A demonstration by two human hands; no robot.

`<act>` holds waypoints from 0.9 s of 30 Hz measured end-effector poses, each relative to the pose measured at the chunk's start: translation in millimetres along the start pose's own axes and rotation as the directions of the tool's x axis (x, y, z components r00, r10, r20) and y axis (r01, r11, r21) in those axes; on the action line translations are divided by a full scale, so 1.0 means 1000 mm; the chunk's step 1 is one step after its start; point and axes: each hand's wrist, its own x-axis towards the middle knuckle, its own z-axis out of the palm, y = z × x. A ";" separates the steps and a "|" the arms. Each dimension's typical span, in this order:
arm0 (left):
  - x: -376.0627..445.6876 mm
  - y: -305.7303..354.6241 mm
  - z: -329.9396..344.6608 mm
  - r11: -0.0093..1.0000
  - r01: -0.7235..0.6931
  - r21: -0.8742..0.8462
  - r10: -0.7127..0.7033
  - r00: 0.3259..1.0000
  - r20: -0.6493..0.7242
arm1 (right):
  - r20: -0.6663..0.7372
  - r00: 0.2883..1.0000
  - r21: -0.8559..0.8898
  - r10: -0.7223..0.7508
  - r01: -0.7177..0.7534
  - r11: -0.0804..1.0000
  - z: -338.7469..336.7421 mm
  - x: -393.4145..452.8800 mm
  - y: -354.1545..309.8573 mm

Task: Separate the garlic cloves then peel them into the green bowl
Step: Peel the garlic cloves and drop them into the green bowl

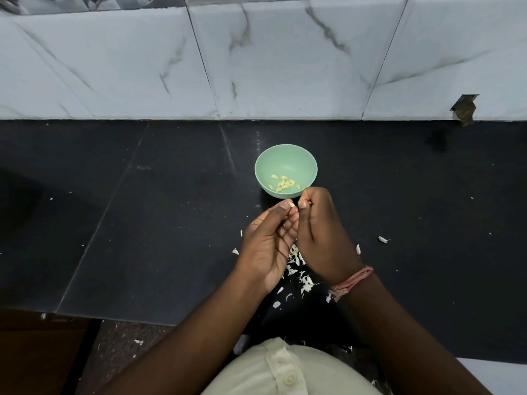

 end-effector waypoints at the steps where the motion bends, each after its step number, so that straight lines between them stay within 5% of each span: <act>1: 0.000 0.002 0.001 0.999 0.024 -0.038 -0.025 1.000 -0.018 | -0.033 0.996 0.068 0.082 -0.079 0.995 0.000 0.000 -0.002; 6: -0.001 0.008 0.002 0.992 0.061 -0.109 -0.067 0.997 -0.048 | -0.075 0.893 0.421 0.445 -0.376 0.826 -0.007 0.005 -0.005; 20: -0.002 0.007 -0.002 0.996 0.067 -0.060 -0.069 0.997 -0.021 | -0.058 0.881 0.529 0.469 -0.371 0.763 -0.010 0.004 0.000; 27: 0.001 0.006 0.001 0.999 0.035 -0.011 -0.035 0.999 -0.006 | -0.033 0.930 0.466 0.367 -0.310 0.829 -0.010 0.008 -0.006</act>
